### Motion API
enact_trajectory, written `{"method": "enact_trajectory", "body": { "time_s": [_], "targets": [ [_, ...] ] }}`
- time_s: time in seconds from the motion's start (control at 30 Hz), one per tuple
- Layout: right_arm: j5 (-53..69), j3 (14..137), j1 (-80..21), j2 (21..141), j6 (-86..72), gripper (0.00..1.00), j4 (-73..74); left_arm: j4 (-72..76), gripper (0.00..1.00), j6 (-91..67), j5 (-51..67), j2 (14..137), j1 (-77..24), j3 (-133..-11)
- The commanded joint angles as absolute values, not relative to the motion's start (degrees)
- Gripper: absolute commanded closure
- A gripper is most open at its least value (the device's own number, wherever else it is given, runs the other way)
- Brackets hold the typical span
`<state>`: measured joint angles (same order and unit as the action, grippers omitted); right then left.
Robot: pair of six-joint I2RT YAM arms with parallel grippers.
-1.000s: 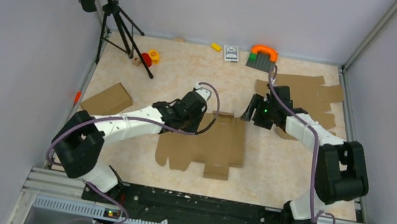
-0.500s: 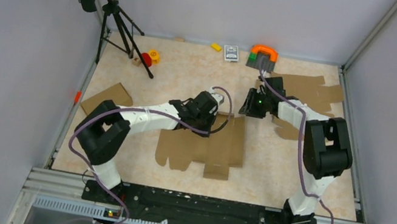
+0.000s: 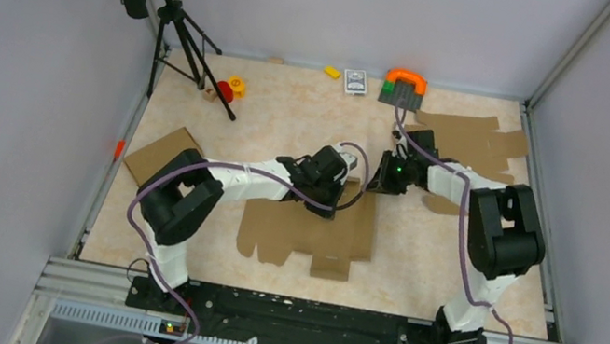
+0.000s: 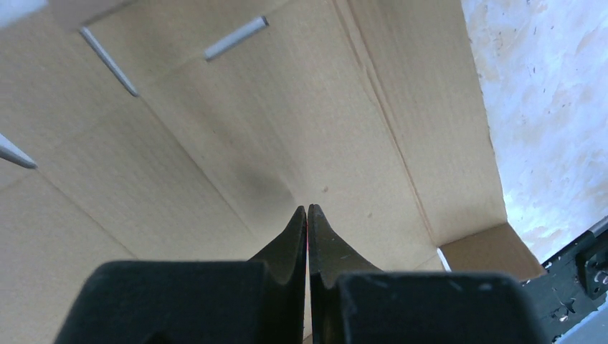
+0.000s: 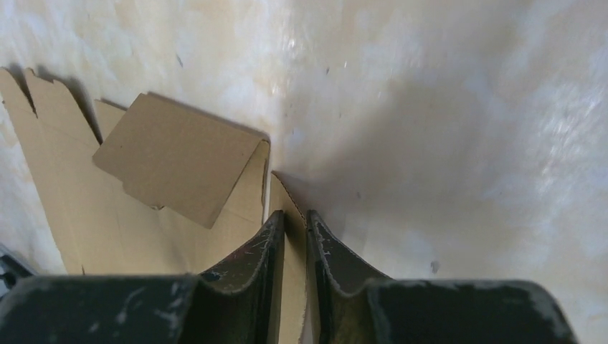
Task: Fold the paper box
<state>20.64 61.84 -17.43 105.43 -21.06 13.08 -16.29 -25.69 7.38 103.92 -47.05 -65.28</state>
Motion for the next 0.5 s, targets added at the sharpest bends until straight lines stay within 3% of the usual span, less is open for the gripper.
{"method": "enact_trajectory", "body": {
  "time_s": [0.0, 0.17, 0.3, 0.47],
  "targets": [
    [22.9, 58.8, -17.1, 99.0, -20.9, 0.86, 11.9, -15.5, 1.0, -26.5, 8.8, 104.8, -47.2, -66.8],
    [24.0, 56.9, -17.3, 95.8, -21.2, 0.87, 11.8, -17.9, 1.0, -26.5, 9.8, 105.6, -47.4, -67.6],
    [23.3, 53.8, -18.7, 92.7, -20.5, 0.72, 11.0, -20.3, 1.0, -26.8, 10.8, 105.8, -48.2, -68.8],
    [22.8, 48.8, -19.2, 89.1, -20.3, 0.69, 9.0, -24.4, 1.0, -27.8, 8.9, 106.5, -50.2, -70.0]
  ]
}}
